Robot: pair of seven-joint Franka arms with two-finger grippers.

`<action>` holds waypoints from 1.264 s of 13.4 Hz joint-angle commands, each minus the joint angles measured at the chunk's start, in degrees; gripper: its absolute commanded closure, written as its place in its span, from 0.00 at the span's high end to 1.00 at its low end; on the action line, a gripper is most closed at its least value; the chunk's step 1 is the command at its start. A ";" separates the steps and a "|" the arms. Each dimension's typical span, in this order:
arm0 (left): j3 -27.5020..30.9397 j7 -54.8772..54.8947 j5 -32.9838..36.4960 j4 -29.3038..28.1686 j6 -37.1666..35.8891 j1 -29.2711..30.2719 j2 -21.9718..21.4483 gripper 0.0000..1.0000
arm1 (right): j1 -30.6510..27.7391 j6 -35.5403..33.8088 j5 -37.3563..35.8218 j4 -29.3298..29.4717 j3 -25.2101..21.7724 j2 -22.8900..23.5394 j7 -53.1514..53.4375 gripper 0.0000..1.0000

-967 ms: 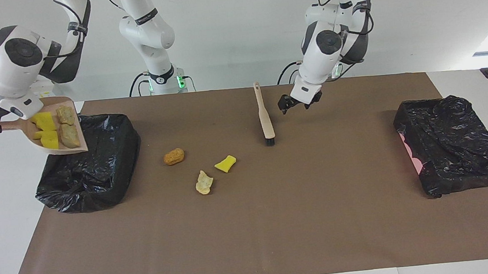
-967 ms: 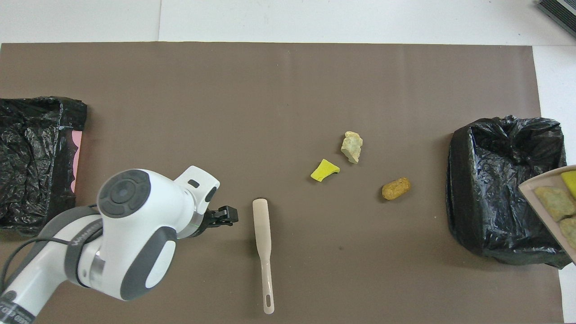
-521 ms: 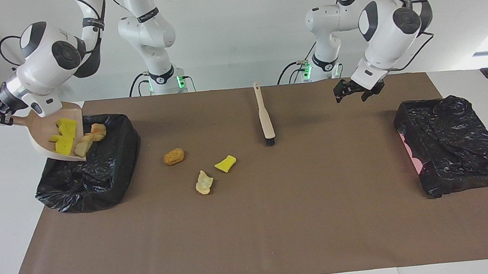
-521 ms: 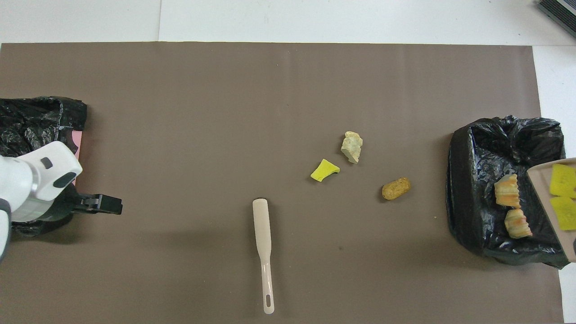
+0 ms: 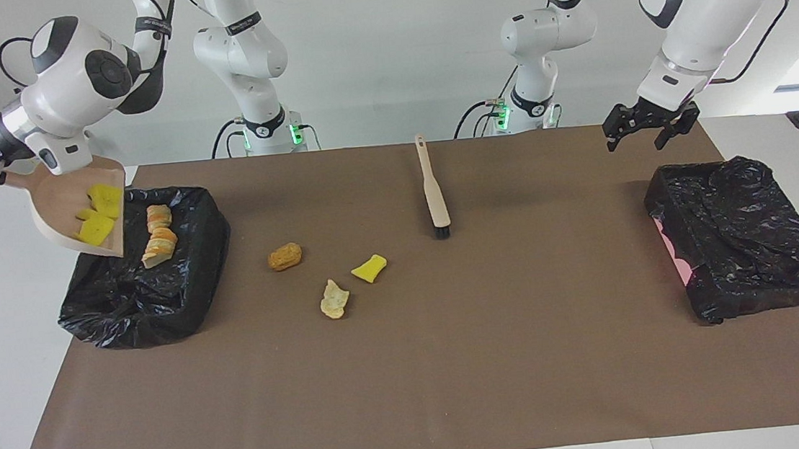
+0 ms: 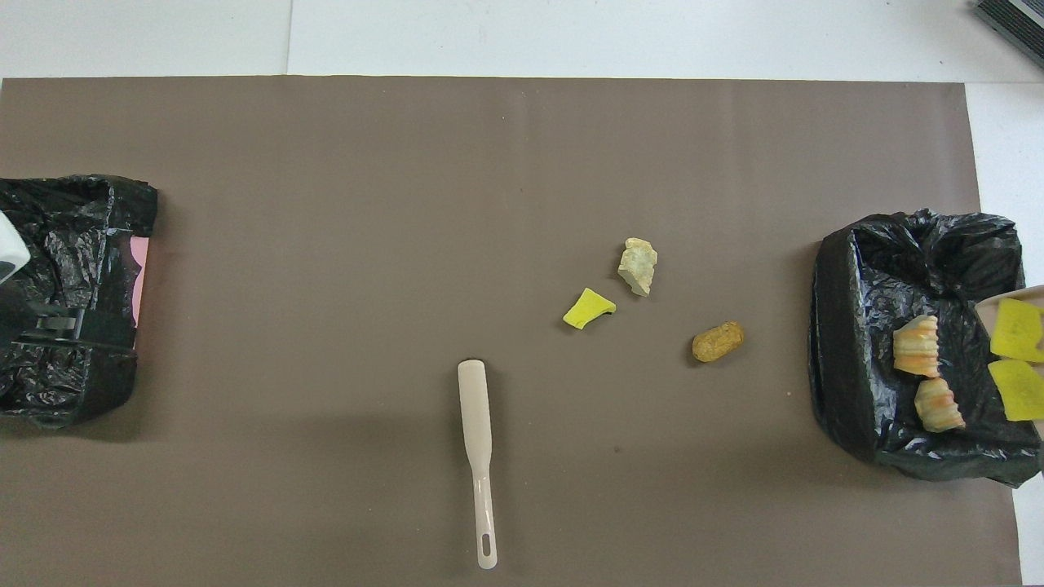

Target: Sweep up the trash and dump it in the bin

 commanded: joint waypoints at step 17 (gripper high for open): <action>0.31 -2.82 -0.65 7.06 -0.36 0.15 1.14 1.00 | 12.76 -6.70 39.66 0.23 0.73 0.50 14.81 0.00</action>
